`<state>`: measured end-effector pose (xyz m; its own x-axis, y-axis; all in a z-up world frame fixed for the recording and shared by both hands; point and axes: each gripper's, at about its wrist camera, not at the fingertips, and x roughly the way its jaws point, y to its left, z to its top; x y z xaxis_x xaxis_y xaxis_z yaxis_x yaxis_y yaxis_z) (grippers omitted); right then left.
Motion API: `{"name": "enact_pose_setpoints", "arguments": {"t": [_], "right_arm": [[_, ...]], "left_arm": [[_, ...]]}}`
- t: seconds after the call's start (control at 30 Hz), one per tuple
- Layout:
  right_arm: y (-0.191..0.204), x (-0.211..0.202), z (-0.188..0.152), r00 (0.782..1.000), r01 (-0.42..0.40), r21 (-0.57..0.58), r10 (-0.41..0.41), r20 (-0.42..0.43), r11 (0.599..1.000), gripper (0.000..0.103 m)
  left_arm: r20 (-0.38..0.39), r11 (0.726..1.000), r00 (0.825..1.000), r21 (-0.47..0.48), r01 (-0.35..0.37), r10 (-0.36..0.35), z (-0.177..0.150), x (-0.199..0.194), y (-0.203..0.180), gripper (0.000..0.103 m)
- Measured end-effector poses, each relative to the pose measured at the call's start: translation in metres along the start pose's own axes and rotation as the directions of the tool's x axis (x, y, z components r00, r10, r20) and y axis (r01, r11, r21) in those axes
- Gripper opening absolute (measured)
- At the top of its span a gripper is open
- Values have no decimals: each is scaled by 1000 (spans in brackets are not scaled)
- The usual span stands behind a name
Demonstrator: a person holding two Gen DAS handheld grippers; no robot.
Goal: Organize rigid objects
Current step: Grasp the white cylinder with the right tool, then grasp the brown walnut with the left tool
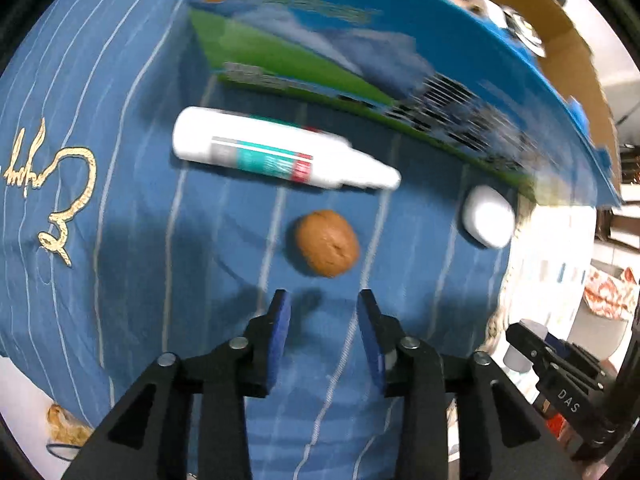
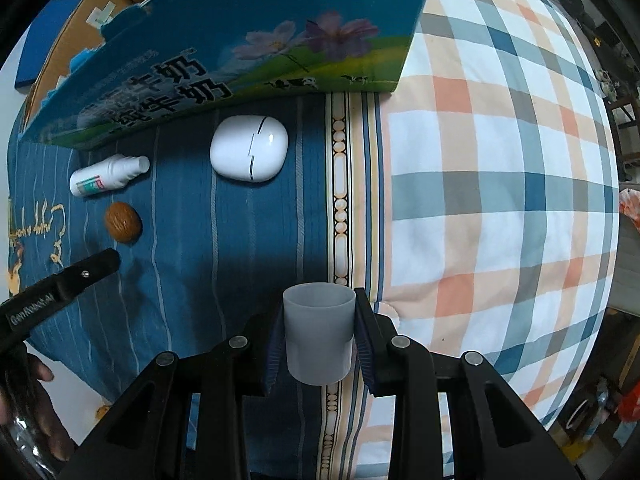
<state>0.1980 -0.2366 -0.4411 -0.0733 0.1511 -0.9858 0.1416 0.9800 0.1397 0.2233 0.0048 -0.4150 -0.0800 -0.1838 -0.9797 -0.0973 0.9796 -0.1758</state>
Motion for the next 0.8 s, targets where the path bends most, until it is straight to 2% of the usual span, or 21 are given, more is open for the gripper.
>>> {"name": "enact_pose_setpoints", "arguments": {"t": [0.07, 0.17, 0.27, 0.4, 0.47, 0.5, 0.57, 0.7, 0.8], "right_arm": [[9, 4, 5, 1000, -5, 8, 5, -5, 1000, 34], [22, 13, 9, 1000, -14, 17, 14, -15, 1000, 34], [18, 20, 10, 1000, -10, 21, 11, -19, 1000, 34], [22, 21, 17, 1000, -10, 22, 10, -23, 1000, 34], [19, 23, 12, 1000, -8, 20, 8, -25, 1000, 34], [20, 23, 10, 1000, -5, 17, 6, -25, 1000, 34], [25, 23, 10, 1000, -1, 11, 1, -25, 1000, 34], [33, 19, 9, 1000, 0, -5, 0, -22, 1000, 34], [39, 12, 5, 1000, -6, -23, 6, -16, 1000, 34]], "left_arm": [[-7, 1000, 1000, -8, -4, 4, 8, 3, 2, 47], [-35, 1000, 999, -16, -8, 7, 20, 11, 4, 47], [-59, 1000, 998, -30, 0, -1, 31, 21, 0, 48], [-79, 999, 996, -4, -45, 44, 39, 36, -6, 47], [-43, 997, 996, 20, -77, 77, 41, 36, -13, 47], [-30, 995, 995, 34, -92, 93, 40, 37, -19, 39], [-10, 990, 991, 57, -131, 131, 39, 36, -26, 34], [20, 987, 990, 71, -141, 140, 30, 34, -41, 34], [45, 987, 991, 89, -131, 127, 14, 17, -54, 33]]}}
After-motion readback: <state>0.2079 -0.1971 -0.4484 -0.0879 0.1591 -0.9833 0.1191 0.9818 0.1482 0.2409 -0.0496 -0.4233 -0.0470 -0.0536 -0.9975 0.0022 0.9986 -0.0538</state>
